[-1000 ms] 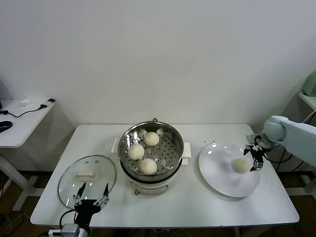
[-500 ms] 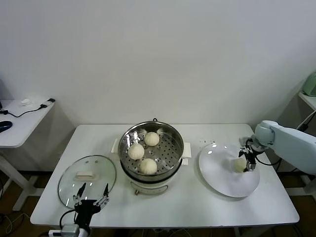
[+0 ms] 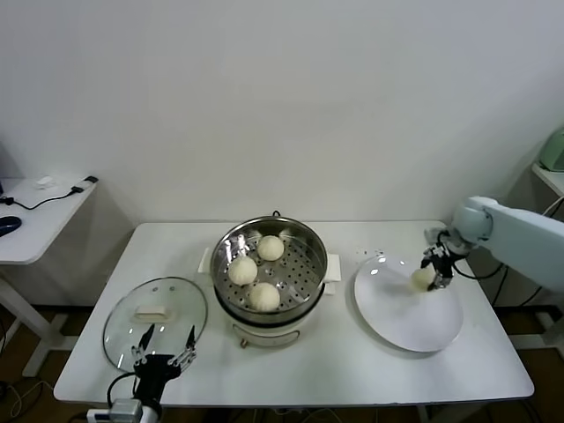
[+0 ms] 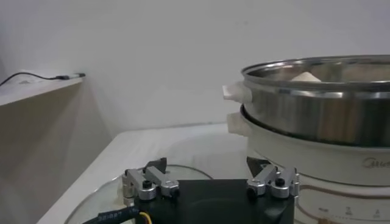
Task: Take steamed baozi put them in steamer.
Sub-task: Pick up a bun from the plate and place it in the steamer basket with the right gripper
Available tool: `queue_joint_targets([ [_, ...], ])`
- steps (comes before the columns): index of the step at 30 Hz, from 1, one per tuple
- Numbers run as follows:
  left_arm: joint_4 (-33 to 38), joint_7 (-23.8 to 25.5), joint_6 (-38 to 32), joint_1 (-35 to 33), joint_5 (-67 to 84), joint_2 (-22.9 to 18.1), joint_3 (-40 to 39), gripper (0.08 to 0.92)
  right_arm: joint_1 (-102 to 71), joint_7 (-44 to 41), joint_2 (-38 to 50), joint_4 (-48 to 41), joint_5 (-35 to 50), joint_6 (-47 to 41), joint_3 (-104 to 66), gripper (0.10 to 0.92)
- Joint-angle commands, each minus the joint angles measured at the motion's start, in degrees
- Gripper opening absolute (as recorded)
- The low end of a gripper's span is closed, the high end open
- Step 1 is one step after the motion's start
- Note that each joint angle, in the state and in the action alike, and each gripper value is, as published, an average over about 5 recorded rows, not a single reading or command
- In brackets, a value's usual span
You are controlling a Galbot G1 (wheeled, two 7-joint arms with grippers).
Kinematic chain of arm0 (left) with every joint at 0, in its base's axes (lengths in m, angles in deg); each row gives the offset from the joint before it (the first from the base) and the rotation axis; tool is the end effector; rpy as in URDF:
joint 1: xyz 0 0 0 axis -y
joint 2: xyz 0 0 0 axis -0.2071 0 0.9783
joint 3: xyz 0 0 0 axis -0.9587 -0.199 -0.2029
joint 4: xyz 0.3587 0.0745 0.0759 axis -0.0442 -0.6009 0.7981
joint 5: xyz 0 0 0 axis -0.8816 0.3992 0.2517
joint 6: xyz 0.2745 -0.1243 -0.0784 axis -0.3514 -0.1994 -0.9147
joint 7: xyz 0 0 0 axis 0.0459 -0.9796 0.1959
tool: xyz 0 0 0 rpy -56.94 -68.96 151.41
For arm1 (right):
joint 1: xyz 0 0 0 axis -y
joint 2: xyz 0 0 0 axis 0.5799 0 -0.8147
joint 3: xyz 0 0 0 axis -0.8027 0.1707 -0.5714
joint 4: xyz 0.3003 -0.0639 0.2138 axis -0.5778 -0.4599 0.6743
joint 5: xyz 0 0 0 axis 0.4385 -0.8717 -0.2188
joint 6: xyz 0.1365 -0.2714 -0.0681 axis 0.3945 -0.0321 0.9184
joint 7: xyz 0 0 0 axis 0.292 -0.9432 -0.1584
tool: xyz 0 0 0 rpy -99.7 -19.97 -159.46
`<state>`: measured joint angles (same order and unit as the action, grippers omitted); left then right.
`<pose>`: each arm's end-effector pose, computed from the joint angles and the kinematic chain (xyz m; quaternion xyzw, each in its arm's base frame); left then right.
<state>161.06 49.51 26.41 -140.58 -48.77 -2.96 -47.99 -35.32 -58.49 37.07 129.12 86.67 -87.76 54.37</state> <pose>0.0740 0.0549 -0.3519 0.0092 -0.9899 -0.0430 0.1348 0.5366 -0.2160 -0.1207 0.4800 -0.5473 0.5281 0.4373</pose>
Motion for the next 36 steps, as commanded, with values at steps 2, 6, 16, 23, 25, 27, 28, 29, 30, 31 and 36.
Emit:
queue_joint_targets([
  [2,0.2,0.0,0.0,0.1,0.2,0.8,-0.4,0.823,34.6,-0.4,-8.0,14.0,26.8,-3.4,22.4,0.636],
  [6,0.4,0.0,0.0,0.3,0.2,1.0,-0.6,0.823,39.0,1.9,-14.1,19.1,36.6,-6.8,21.5,0.636],
  [16,0.3,0.0,0.1,0.8,1.1,1.4,-0.5,0.823,27.9,12.5,-26.9,22.3,45.4,-14.6,16.1,0.636],
  [23,0.4,0.1,0.3,0.6,1.7,1.6,-0.3,0.823,18.7,16.3,-30.9,17.7,42.4,-17.4,15.2,0.636],
  [25,0.4,0.1,0.3,0.6,1.8,1.7,-0.3,0.823,16.9,16.7,-31.4,16.4,41.3,-17.7,15.2,0.634],
  [27,0.3,0.1,0.3,0.6,1.9,1.6,-0.3,0.823,15.5,16.9,-31.7,15.6,40.3,-17.9,15.4,0.634],
  [28,0.2,0.2,0.3,0.7,1.9,1.6,-0.2,0.823,15.1,16.9,-31.8,15.4,39.6,-17.9,15.6,0.635],
  [29,0.1,0.2,0.4,0.7,1.9,1.6,-0.2,0.823,14.8,16.9,-31.7,15.3,39.0,-17.9,15.8,0.635],
  [30,0.1,0.2,0.4,0.7,1.9,1.6,-0.2,0.823,14.5,16.9,-31.6,15.2,38.4,-18.0,16.0,0.636],
  [31,0.1,0.2,0.4,0.8,1.9,1.7,-0.2,0.823,14.4,16.9,-31.5,15.2,37.8,-17.9,16.2,0.636],
  [36,-0.2,0.2,0.3,1.0,2.1,1.8,-0.1,0.823,13.8,16.9,-30.7,14.7,35.9,-17.8,16.5,0.633],
])
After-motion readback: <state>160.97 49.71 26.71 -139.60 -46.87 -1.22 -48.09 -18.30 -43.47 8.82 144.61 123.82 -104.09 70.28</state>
